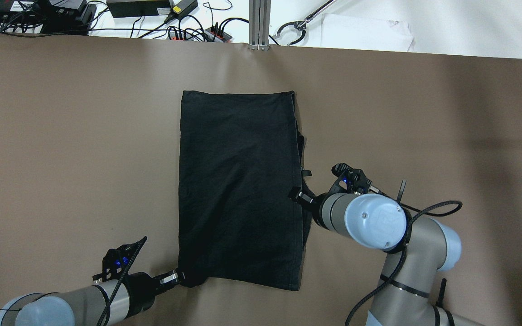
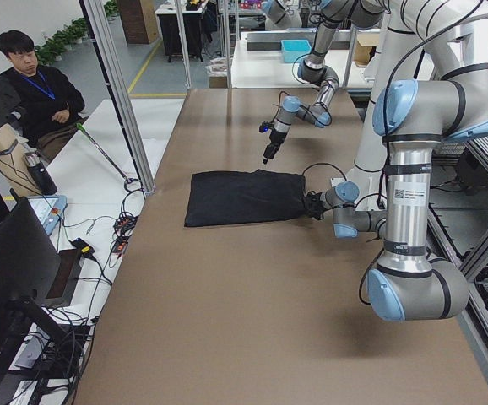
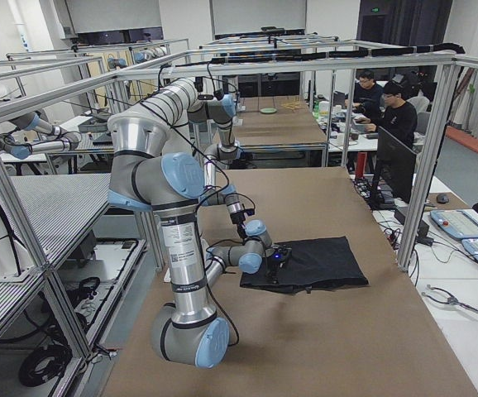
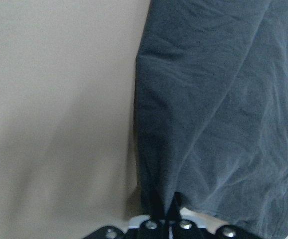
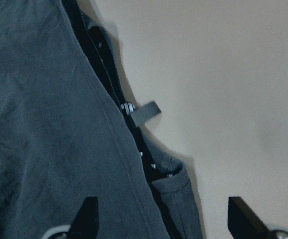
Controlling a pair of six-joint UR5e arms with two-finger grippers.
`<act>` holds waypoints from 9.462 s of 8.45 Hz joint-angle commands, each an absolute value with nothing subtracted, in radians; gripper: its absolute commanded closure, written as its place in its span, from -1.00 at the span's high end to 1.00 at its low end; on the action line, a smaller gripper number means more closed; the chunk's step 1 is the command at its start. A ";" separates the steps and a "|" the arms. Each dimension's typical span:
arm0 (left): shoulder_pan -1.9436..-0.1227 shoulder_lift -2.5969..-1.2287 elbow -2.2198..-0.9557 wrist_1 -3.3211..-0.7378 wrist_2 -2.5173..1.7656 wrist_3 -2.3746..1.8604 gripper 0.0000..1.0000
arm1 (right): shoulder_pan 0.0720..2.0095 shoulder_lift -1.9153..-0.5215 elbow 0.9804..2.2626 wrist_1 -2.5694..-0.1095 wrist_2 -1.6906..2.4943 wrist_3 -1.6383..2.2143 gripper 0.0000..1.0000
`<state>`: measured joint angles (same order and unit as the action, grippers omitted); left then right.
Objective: Fold clothes
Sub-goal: 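Move the right gripper down to the other near corner of the shirt, then grasp the near corner with the right gripper while the left gripper holds its corner, then lift both near corners and fold them over toward the far edge, then lay the folded edge down on the far side with both grippers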
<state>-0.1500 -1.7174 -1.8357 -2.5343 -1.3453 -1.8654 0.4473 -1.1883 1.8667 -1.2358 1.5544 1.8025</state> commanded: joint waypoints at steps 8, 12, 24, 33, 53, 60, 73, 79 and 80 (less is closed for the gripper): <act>-0.149 -1.717 -1.830 -2.534 -1.339 -1.865 -1.00 | 0.268 -1.244 1.839 -1.215 1.361 1.954 0.27; -0.149 -1.717 -1.830 -2.534 -1.339 -1.865 -1.00 | 0.267 -1.238 1.839 -1.215 1.359 1.957 0.28; -0.150 -1.717 -1.830 -2.534 -1.339 -1.861 -1.00 | 0.242 -1.204 1.819 -1.215 1.324 1.960 -0.65; -0.152 -1.671 -2.017 -2.522 -1.388 -1.856 -1.00 | 0.123 -1.356 2.130 -1.235 1.267 1.951 -1.00; -0.716 -2.430 -1.227 -1.988 -1.617 -1.315 0.87 | 0.624 -0.911 1.463 -1.195 1.422 1.540 0.00; -0.758 -2.421 -1.285 -2.019 -1.704 -1.328 1.00 | 0.709 -0.871 1.464 -1.195 1.575 1.709 0.81; -0.759 -2.413 -1.289 -2.019 -1.704 -1.335 1.00 | 0.745 -0.772 1.165 -1.009 1.482 1.801 -1.00; -0.759 -2.402 -1.308 -2.019 -1.707 -1.336 1.00 | 0.746 -0.730 1.085 -0.966 1.397 1.638 0.88; -0.759 -2.402 -1.313 -2.019 -1.707 -1.336 1.00 | 0.749 -0.729 1.086 -0.966 1.408 1.568 0.89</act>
<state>-0.7593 -2.4024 -1.3076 -2.0187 -1.7064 -1.3352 0.7456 -0.7342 1.0847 -0.9665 1.4017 1.7042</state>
